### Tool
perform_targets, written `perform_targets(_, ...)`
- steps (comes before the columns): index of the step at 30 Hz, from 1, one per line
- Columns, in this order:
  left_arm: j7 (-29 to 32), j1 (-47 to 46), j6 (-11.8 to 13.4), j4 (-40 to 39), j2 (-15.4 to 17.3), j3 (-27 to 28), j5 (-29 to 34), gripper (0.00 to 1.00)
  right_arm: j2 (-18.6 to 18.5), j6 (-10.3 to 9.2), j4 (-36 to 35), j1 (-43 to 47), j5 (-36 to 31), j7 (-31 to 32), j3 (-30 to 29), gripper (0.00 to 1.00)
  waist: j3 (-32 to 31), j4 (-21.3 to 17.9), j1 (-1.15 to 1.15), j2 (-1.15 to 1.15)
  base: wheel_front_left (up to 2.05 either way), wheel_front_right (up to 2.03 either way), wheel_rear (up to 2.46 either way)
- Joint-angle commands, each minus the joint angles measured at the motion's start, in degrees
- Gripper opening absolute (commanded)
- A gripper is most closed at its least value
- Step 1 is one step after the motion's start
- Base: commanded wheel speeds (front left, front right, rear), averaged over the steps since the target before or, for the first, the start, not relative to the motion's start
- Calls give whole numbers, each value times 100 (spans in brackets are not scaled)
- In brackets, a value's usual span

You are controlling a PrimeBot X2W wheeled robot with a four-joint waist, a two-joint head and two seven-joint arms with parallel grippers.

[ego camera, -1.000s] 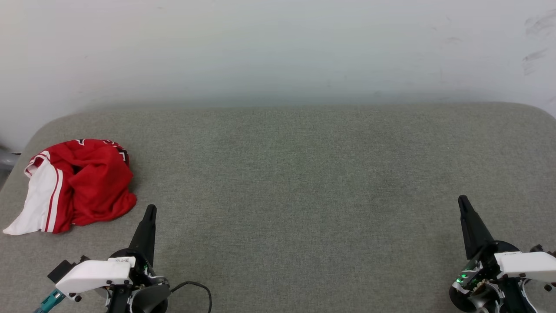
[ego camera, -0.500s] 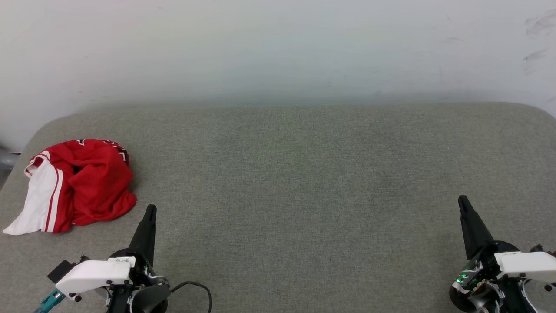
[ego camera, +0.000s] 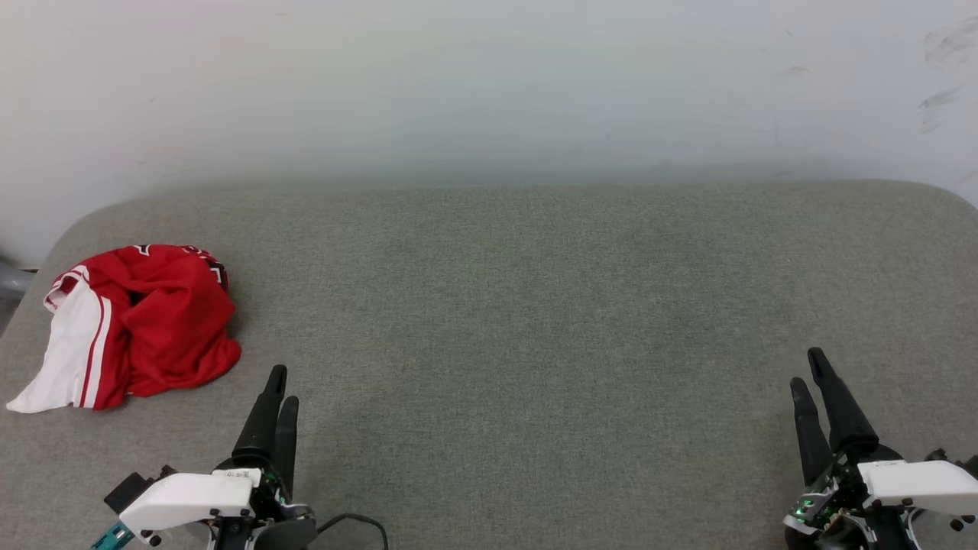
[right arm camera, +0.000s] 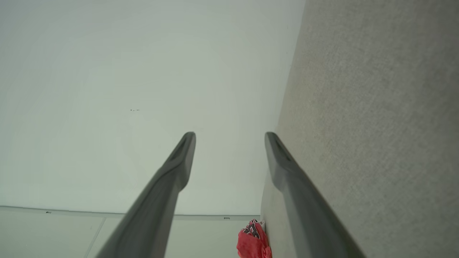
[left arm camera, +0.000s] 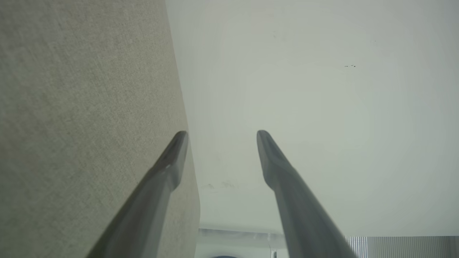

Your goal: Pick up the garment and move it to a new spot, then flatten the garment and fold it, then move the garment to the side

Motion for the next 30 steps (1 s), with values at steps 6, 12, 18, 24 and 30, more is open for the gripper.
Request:
perform_targets(6, -205, -66, 0, -296, 26, -222, 118, 100, -8, 0, -384, 16, -122, -193, 131, 100, -11, 15, 0, 0, 0, 0, 0)
perform_targets(12, -367, -37, 0, -469, 30, -359, 297, 100, -27, 0, -583, 75, -339, -349, 228, 100, -24, 27, 0, 0, 0, 0, 0)
perform_targets(18, -511, 0, 0, -636, 18, -244, 799, 100, -61, 0, -708, 119, -924, -490, 272, 100, -33, 37, 0, 0, 0, 0, 0)
perform_targets(24, -645, -11, -1, -815, 12, -347, 1679, 100, -127, 0, -811, 84, -1951, -622, 327, 100, -36, 38, 0, 0, 0, 0, 0)
perform_targets(30, -769, -29, -1, -941, 13, -473, 2653, 100, -185, 0, -961, 59, -3181, -682, 367, 100, -48, 46, 0, 0, 0, 0, 0)
